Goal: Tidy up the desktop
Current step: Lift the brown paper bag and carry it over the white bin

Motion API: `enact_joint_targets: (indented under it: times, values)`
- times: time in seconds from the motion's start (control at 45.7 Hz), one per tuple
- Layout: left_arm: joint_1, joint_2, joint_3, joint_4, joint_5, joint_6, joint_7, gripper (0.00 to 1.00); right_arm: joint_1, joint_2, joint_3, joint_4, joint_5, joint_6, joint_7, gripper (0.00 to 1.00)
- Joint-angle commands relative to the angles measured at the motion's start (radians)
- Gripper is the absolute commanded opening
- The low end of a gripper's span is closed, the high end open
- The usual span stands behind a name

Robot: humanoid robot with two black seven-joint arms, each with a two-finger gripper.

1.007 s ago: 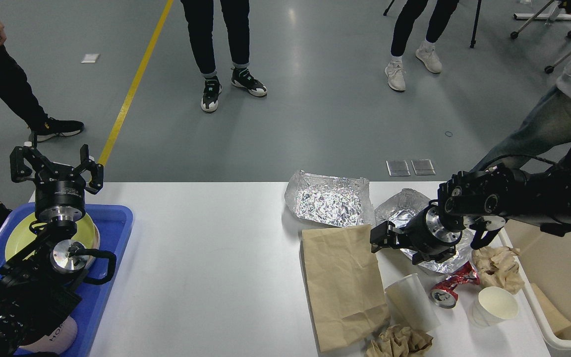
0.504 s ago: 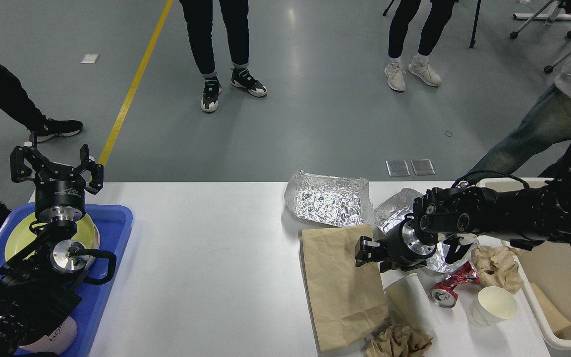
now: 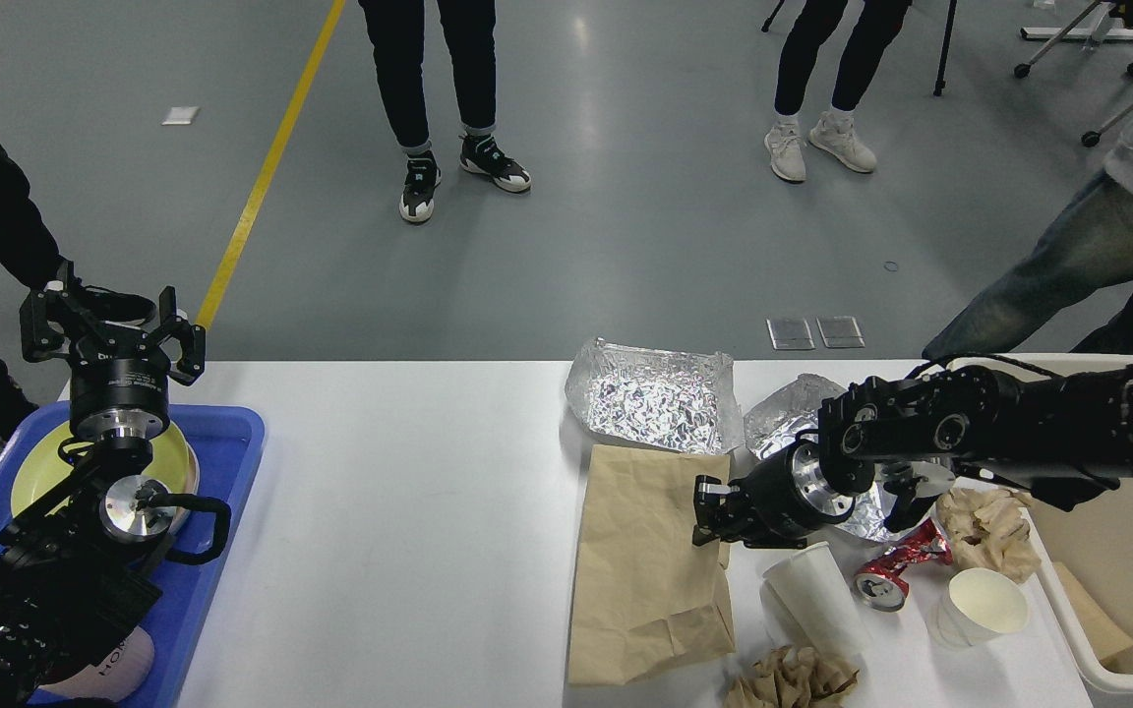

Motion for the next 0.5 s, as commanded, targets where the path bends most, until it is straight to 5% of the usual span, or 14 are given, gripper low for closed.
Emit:
enact_joint_targets:
  times: [0.0, 0.482]
  values:
    - [0.0, 0.0, 0.0, 0.0, 0.0, 0.0, 0.0, 0.96, 0.066, -0.055, 0.009, 0.047, -0.001, 0.004, 0.001, 0.0]
    - [-0.001, 0.0, 0.0, -0.001, 0.0, 0.0, 0.0, 0.96, 0.368, -0.46, 0.298, 0.112, -0.001, 0.279, -0.001, 0.0]
